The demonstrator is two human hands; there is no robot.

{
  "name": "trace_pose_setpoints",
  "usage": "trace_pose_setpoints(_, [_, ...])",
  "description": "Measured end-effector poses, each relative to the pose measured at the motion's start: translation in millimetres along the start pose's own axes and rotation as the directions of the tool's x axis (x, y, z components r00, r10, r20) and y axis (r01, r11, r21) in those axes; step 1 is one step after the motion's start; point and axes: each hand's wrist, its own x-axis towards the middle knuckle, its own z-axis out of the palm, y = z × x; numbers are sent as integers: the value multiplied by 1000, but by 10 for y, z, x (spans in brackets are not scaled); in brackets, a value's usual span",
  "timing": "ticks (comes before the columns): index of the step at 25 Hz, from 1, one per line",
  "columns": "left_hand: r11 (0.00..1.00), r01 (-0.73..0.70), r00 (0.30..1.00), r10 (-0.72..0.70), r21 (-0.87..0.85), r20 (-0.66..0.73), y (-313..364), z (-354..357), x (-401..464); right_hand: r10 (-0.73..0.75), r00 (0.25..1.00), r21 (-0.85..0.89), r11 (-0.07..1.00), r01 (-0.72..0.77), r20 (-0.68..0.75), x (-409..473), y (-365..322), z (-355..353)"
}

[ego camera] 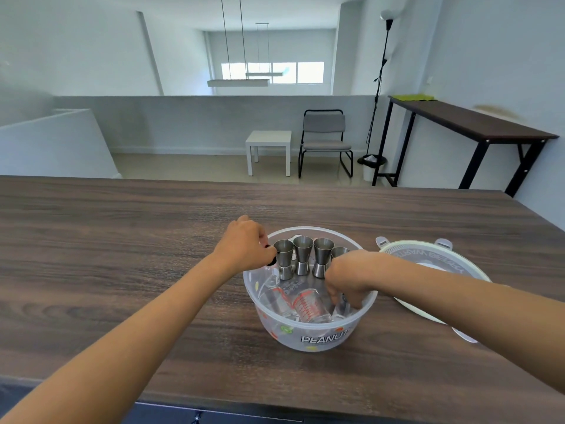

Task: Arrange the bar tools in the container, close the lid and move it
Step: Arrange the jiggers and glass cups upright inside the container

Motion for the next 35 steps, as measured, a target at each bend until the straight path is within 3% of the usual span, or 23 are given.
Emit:
trace_pose_setpoints(5, [996,46,997,-42,-77,63,-43,21,6,41,997,94,995,-35,-63,-124,53,-35])
trace_pose_setpoints(9, [910,205,976,-165,-361,139,-42,24,77,56,992,131,991,-40,-116,-230,135,-79])
trace_pose_setpoints(16, [856,266,964,-250,-444,96,-33,71,129,75,981,370,929,-3,-181,-321,281,-78])
trace_pose_setpoints(26, [879,244,970,-213,-410,119,-61,75,122,94,974,489,872,18,-204,-251,360,-17])
trace_pose_setpoints(30, [887,222,974,-184,-405,130,-69,47,73,113,948,495,867,52,-298,-207,364,-48])
trace_pose_setpoints(35, [972,101,988,-74,-211,132,-132,-81,21,208,868,602,789,124,-452,-109,316,-106])
